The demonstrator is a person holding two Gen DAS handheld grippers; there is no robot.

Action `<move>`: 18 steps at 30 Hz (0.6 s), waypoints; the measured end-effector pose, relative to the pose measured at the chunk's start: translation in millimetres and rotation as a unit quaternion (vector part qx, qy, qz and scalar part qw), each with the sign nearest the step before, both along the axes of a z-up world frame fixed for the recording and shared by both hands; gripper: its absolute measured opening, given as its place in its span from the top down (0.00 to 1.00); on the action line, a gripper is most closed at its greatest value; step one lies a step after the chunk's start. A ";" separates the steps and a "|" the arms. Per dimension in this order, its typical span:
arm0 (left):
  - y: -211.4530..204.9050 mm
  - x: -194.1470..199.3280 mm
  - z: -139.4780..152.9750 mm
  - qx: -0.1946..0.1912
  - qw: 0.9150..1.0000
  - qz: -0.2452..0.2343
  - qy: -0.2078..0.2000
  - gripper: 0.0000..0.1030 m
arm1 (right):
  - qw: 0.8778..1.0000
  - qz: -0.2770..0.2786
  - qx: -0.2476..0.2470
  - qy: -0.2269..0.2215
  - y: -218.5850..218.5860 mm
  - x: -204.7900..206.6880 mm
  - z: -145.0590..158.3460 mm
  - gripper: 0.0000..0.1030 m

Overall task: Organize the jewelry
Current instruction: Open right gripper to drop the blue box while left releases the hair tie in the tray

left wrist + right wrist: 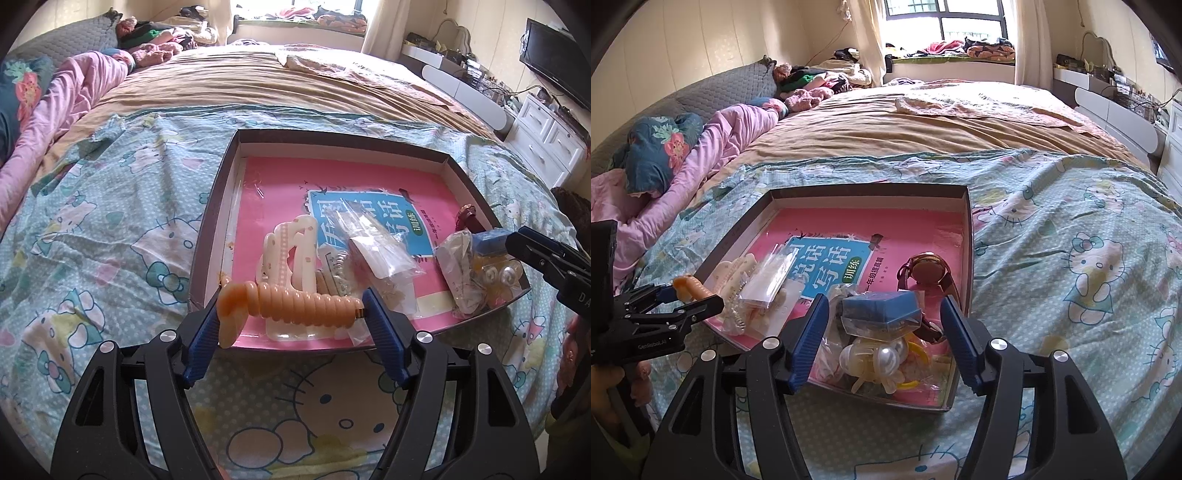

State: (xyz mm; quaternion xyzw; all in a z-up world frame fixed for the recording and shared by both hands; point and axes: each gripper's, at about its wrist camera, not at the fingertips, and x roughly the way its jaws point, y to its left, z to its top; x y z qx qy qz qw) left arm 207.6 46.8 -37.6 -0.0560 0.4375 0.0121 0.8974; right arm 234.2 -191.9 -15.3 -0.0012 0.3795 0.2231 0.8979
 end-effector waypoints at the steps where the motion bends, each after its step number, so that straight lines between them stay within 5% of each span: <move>1: -0.1 -0.1 0.1 0.001 1.000 0.000 0.000 0.36 | 1.000 0.000 0.000 -0.001 -0.2 -0.5 1.1 0.39; 14: -0.4 -5.9 9.0 0.004 1.000 0.001 -0.003 0.35 | 1.000 -0.003 0.000 -0.011 -3.4 -8.4 12.1 0.35; 18: 0.1 -7.8 15.1 0.004 1.000 0.003 -0.011 0.25 | 1.000 -0.004 0.000 -0.014 -4.3 -11.0 14.2 0.33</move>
